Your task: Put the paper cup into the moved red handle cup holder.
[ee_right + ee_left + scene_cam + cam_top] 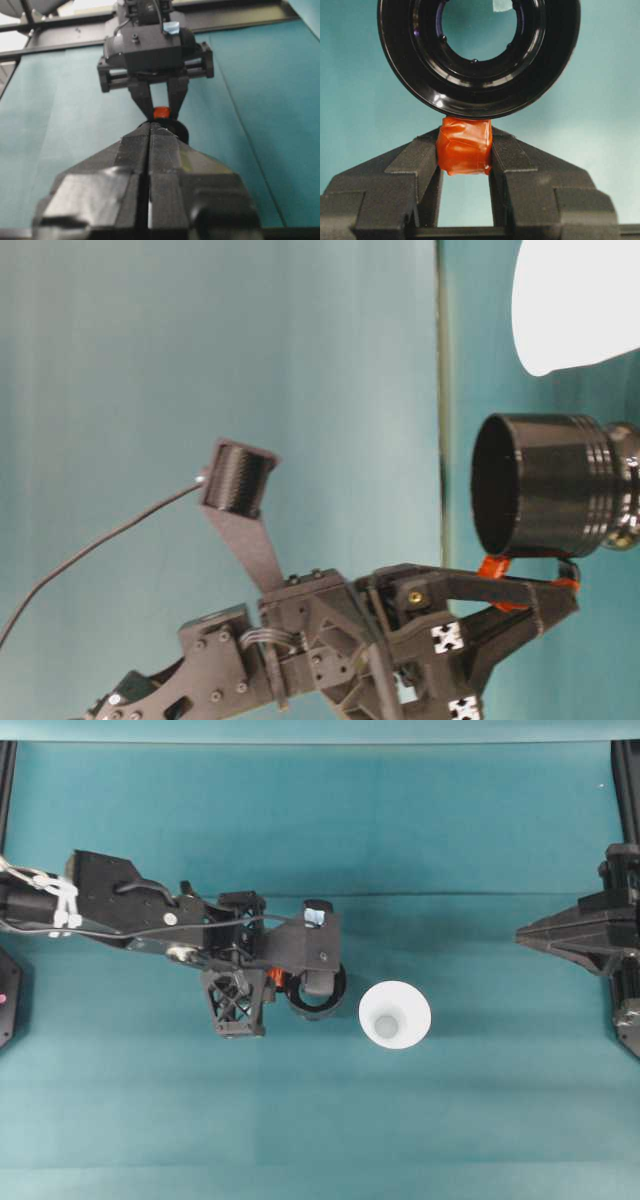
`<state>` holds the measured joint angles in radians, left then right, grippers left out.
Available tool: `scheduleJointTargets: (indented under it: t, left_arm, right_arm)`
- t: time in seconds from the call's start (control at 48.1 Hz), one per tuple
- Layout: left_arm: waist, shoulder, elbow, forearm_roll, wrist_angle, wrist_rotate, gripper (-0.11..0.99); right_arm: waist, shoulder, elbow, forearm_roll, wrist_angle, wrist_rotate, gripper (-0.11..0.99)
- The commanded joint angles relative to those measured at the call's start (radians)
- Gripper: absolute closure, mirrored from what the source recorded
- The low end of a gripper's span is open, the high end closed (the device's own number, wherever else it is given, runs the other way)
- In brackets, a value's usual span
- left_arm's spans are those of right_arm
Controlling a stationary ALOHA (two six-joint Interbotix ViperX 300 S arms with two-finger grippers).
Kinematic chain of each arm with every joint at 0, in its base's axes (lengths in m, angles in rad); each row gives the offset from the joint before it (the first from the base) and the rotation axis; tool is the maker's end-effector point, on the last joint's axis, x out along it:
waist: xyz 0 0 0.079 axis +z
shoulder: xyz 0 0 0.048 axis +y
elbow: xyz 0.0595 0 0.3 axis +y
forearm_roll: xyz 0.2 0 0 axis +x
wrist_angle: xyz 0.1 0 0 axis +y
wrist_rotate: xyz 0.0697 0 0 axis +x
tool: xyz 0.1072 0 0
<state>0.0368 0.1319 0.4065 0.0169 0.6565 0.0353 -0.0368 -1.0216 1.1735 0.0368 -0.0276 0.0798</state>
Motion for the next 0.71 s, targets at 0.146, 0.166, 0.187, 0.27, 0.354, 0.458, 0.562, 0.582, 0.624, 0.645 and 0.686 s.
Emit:
scheduleJointTargets:
  t: [0.146,0.166,0.187,0.27,0.354,0.458,0.562,0.582,0.624,0.645,0.686]
  left_arm:
    - [-0.009,0.014,-0.015,0.002,-0.020,0.002,0.60]
    - [-0.009,0.015,-0.015,0.002,-0.021,0.002,0.60]
    - [-0.009,0.015,-0.017,0.002,-0.025,0.002,0.60]
    - [-0.009,0.020,-0.017,0.002,-0.028,0.003,0.60]
    - [-0.009,0.023,-0.012,0.002,-0.028,0.003,0.60]
    - [-0.009,0.025,-0.009,0.002,-0.029,0.003,0.60]
    - [-0.009,0.028,-0.009,0.002,-0.029,0.003,0.60]
    - [-0.009,0.028,-0.008,0.002,-0.032,0.003,0.60]
    - [-0.009,0.029,-0.008,0.002,-0.037,0.003,0.60]
    - [-0.009,0.029,-0.009,0.002,-0.040,0.003,0.60]
    - [-0.008,0.029,-0.008,0.002,-0.048,0.003,0.60]
  right_arm:
    - [-0.003,0.006,-0.008,0.002,-0.005,0.006,0.99]
    - [-0.005,0.006,-0.008,0.002,-0.006,0.006,0.99]
    - [-0.003,0.006,-0.008,0.002,-0.005,0.006,0.99]
    - [-0.005,0.006,-0.008,0.002,-0.006,0.006,0.99]
    - [-0.005,0.005,-0.006,0.002,-0.006,0.006,0.99]
    - [-0.003,0.006,-0.008,0.002,-0.005,0.006,0.99]
    - [-0.003,0.006,-0.008,0.002,-0.006,0.006,0.99]
    - [-0.005,0.005,-0.008,0.002,-0.005,0.006,0.99]
    - [-0.005,0.005,-0.008,0.002,-0.006,0.006,0.99]
    - [-0.005,0.006,-0.008,0.002,-0.005,0.006,0.99]
    - [-0.003,0.005,-0.006,0.002,-0.006,0.006,0.99]
